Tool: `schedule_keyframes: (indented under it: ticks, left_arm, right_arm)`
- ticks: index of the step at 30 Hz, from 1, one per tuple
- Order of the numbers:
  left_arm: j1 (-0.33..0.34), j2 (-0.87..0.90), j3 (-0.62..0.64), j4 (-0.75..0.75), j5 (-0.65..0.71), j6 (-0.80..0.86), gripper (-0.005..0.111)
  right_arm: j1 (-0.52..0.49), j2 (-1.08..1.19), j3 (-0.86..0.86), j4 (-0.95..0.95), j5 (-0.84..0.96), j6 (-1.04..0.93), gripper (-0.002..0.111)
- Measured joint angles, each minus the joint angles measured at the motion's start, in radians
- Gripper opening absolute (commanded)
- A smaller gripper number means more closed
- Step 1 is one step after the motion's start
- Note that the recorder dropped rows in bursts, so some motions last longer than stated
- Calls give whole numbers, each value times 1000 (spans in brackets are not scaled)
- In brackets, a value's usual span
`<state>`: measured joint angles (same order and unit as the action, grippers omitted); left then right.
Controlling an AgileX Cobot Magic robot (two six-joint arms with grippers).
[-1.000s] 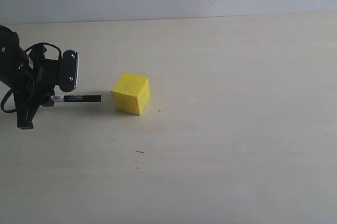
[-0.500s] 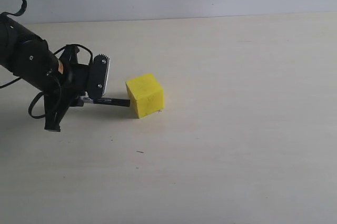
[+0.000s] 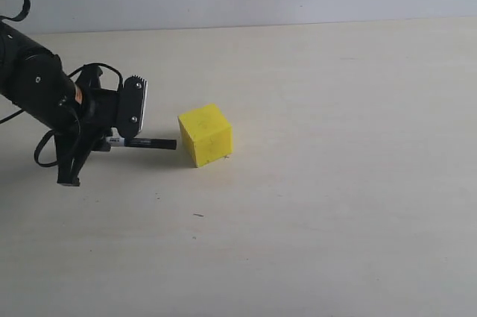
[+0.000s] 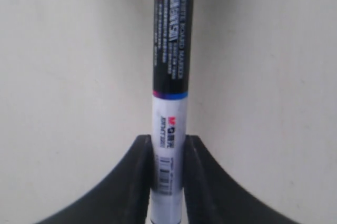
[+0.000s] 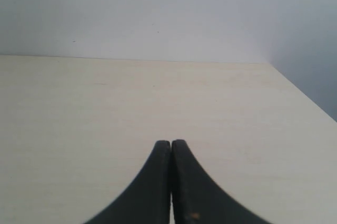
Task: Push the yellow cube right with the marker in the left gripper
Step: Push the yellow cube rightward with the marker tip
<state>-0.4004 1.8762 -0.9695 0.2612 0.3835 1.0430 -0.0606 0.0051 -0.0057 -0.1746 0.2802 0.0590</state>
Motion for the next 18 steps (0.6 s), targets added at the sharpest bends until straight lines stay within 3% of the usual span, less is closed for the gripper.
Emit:
schedule_keyframes:
  ticks: [5,13,18]
  left_arm:
    - [-24,0,0,0,-82,-6,0]
    - [-27,0,0,2,-29,-22,0]
    - [-27,2,-15,19,-150,-59,0]
  right_arm:
    - [0,0,0,0,0,0,0]
    - [0,0,0,0,0,0,0]
    - [0,0,0,0,0,0,0]
